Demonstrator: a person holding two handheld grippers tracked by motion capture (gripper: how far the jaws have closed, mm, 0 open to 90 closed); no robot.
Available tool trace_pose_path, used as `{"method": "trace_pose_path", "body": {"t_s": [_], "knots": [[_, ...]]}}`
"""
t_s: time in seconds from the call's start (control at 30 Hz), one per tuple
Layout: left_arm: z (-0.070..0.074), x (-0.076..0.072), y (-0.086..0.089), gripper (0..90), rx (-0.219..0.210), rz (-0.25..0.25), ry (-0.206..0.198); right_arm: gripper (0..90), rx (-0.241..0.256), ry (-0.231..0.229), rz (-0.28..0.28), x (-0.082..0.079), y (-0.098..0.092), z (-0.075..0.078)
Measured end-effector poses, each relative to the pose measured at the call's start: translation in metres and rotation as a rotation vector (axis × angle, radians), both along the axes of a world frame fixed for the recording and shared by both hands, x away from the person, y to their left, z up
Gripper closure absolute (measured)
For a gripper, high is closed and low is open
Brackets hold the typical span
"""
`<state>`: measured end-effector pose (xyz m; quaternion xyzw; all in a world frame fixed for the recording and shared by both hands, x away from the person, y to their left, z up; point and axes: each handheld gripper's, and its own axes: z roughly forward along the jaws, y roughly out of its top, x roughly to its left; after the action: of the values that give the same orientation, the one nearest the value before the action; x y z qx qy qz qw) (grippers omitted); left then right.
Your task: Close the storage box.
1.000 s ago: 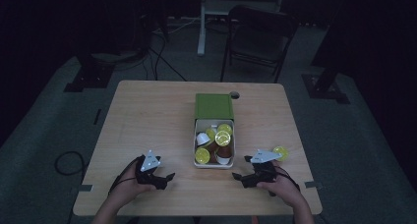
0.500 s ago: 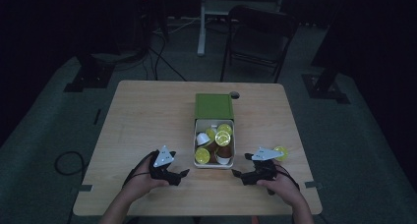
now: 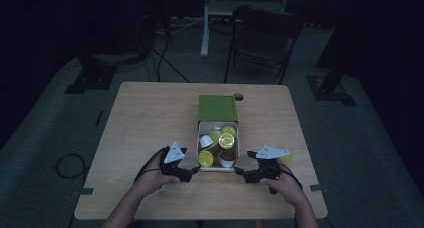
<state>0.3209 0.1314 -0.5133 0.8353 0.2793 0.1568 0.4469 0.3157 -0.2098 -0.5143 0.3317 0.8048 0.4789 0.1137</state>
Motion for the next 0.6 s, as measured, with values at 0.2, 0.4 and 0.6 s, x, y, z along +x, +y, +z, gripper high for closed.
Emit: {"method": "trace_pose_path", "body": {"t_s": [0.2,0.4,0.6], "knots": [[0.004,0.004,0.000,15.3,-0.015,-0.002,-0.001,13.2,0.026,-0.009,-0.050,0.009,-0.002,0.005],[0.005,0.007,-0.001,15.4,-0.024,0.009,0.002,13.2,0.018,-0.007,-0.064,0.013,-0.001,0.003],[0.004,0.010,-0.001,15.4,-0.022,0.020,-0.001,12.7,0.013,-0.004,-0.076,0.017,0.000,0.003]]}}
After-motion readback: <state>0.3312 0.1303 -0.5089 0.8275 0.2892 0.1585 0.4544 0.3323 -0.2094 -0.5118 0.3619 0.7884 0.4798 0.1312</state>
